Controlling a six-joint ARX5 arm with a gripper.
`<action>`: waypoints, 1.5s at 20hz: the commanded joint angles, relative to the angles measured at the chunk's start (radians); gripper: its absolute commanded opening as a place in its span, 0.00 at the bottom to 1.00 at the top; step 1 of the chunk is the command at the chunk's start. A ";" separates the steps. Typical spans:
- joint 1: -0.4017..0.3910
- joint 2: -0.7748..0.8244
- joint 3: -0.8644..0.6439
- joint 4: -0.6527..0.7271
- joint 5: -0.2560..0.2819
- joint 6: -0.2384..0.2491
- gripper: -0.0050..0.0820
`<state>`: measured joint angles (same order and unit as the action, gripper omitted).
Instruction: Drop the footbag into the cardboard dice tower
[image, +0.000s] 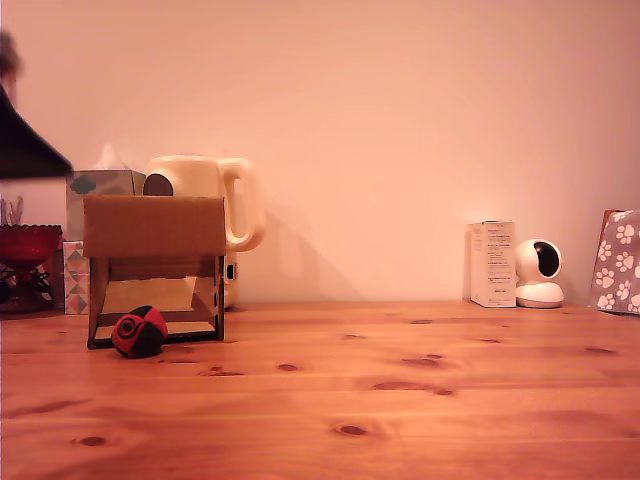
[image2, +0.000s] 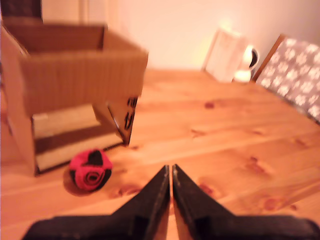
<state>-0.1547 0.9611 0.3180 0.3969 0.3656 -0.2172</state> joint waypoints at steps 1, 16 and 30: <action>0.001 0.070 0.000 0.056 -0.008 0.008 0.04; 0.001 0.562 0.079 0.362 -0.065 0.019 0.79; -0.042 0.884 0.353 0.351 -0.248 0.121 0.94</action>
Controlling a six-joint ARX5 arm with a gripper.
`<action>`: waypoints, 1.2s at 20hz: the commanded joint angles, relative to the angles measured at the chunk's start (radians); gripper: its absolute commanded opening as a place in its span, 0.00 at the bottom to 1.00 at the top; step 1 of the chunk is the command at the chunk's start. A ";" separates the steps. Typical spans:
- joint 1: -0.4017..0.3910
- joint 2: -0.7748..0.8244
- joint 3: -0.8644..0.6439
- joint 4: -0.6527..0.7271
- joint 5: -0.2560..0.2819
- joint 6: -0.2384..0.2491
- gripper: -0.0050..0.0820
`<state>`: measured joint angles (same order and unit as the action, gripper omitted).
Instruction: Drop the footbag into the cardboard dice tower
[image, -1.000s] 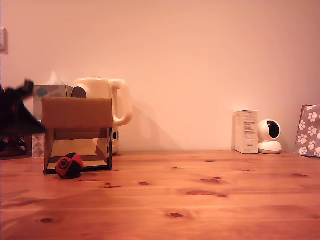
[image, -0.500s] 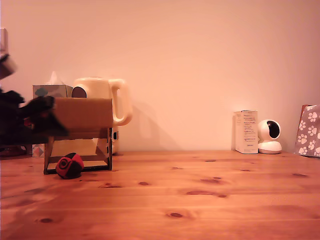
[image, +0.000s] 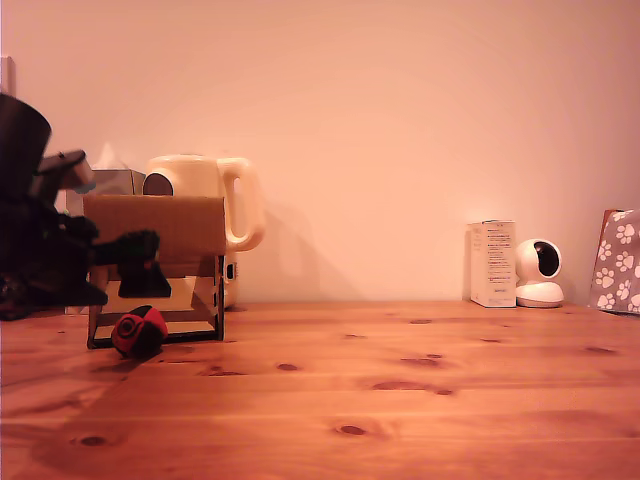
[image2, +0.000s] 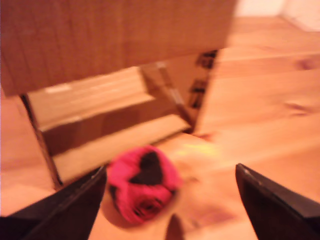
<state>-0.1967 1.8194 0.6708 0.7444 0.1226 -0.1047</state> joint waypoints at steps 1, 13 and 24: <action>0.000 0.047 0.017 0.002 -0.005 0.008 0.94; -0.006 0.117 0.101 -0.143 -0.001 0.009 0.18; -0.080 -0.122 0.101 -0.490 -0.001 -0.030 0.18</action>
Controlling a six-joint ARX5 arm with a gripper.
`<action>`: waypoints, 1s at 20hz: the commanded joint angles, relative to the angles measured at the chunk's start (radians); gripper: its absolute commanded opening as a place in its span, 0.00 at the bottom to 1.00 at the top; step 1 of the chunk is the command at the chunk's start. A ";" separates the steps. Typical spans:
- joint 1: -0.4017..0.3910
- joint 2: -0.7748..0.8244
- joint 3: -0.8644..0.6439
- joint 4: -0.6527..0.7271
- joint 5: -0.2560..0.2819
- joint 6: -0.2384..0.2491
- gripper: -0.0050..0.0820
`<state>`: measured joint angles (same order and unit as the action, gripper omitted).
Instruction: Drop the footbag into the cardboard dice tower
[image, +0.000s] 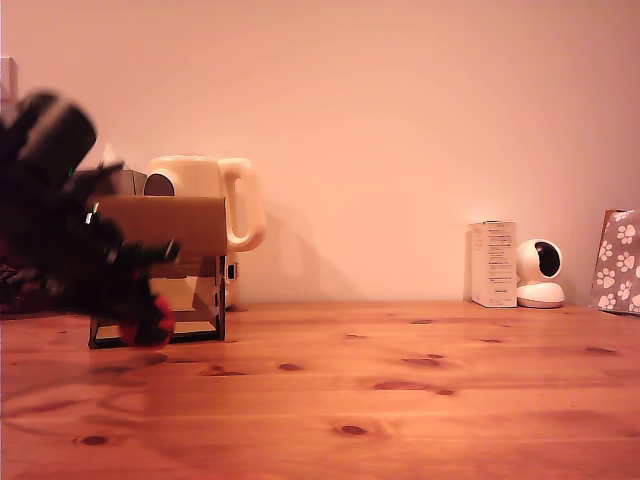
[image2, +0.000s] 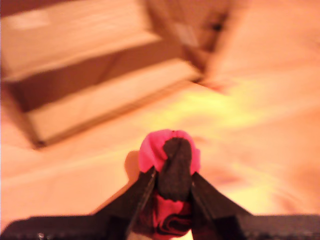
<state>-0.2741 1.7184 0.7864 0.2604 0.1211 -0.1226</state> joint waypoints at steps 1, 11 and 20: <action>-0.013 -0.051 -0.014 -0.039 -0.002 -0.030 0.18; -0.050 -0.425 -0.014 -0.156 -0.009 -0.060 0.18; -0.049 -0.469 -0.014 0.115 -0.047 0.020 0.18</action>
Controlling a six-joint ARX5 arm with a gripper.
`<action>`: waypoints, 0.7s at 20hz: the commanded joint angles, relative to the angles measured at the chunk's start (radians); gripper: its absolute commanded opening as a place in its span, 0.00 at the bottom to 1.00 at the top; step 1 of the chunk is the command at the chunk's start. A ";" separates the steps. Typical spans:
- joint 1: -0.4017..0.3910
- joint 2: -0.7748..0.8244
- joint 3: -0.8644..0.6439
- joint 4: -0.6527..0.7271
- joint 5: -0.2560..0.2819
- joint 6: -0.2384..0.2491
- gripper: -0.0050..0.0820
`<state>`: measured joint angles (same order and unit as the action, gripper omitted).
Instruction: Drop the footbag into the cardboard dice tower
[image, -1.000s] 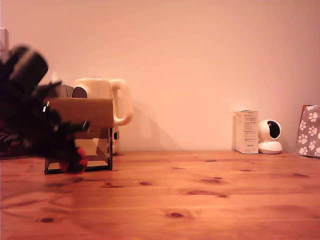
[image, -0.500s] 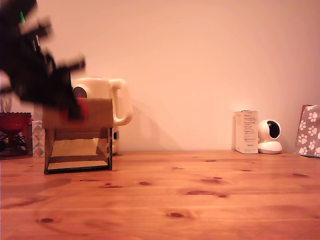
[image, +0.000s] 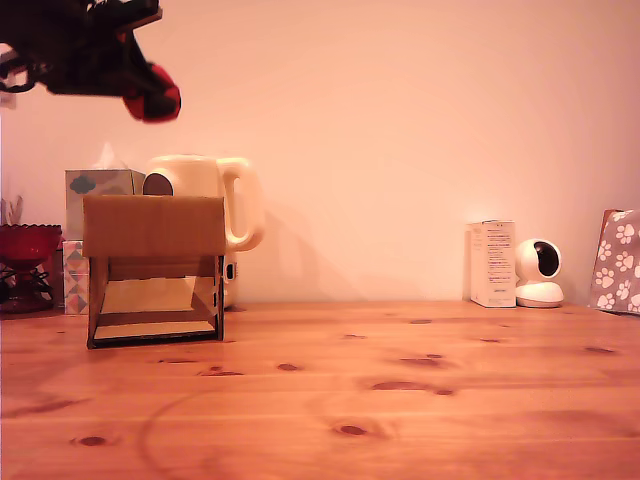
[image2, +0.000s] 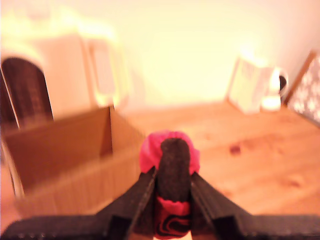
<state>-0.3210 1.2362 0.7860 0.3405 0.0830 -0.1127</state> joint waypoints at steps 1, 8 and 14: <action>0.000 0.021 -0.013 0.063 -0.024 0.019 0.18; 0.065 0.154 0.136 0.038 -0.039 0.045 0.18; 0.111 0.353 0.391 -0.153 -0.007 0.069 0.18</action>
<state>-0.2150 1.5532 1.1713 0.1989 0.0662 -0.0490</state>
